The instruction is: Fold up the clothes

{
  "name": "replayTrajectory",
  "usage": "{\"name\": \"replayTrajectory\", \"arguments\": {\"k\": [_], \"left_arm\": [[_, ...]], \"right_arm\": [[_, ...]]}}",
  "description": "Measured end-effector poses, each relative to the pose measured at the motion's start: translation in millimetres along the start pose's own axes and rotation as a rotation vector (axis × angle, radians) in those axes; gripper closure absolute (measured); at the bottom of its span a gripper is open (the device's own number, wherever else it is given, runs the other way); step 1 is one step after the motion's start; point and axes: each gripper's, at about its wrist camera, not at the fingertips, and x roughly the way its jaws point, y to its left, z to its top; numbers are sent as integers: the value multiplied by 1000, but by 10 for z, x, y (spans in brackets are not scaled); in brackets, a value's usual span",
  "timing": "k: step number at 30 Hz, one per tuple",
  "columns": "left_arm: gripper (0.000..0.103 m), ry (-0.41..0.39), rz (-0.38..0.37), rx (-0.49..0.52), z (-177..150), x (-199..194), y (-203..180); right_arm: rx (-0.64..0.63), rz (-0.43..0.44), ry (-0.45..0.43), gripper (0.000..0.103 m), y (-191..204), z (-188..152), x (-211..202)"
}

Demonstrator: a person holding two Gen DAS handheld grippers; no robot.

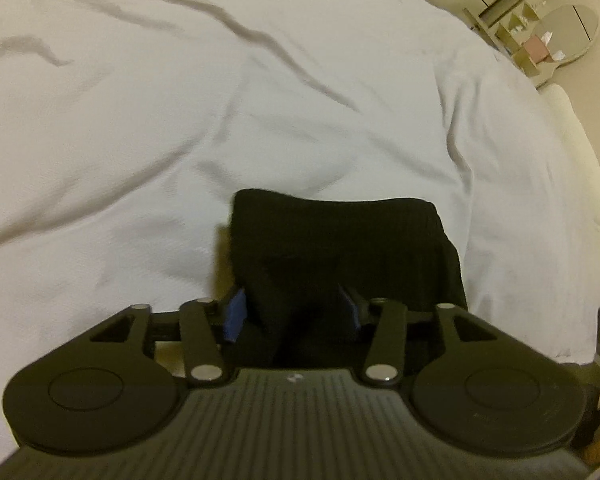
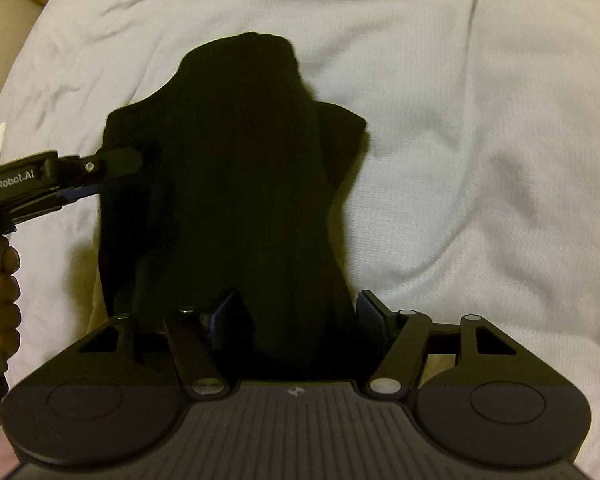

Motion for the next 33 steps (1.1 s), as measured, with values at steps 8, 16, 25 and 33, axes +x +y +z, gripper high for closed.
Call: {"name": "replayTrajectory", "arguments": {"k": [8,16,25,33], "left_arm": [[41,-14,-86,-130,157,164,338],[98,-61,-174,-45,112,-7,77],[98,50,-322,153,-813,-685,-570],[98,95,-251,57,-1212,-521,-616]], "right_arm": [[-2,2,-4,30,-65,-4,-39],[1,-3,-10,28,-173,4,-156],[15,-16,-42,28,-429,238,-560],[16,65,-126,25,-330,877,-854]]}}
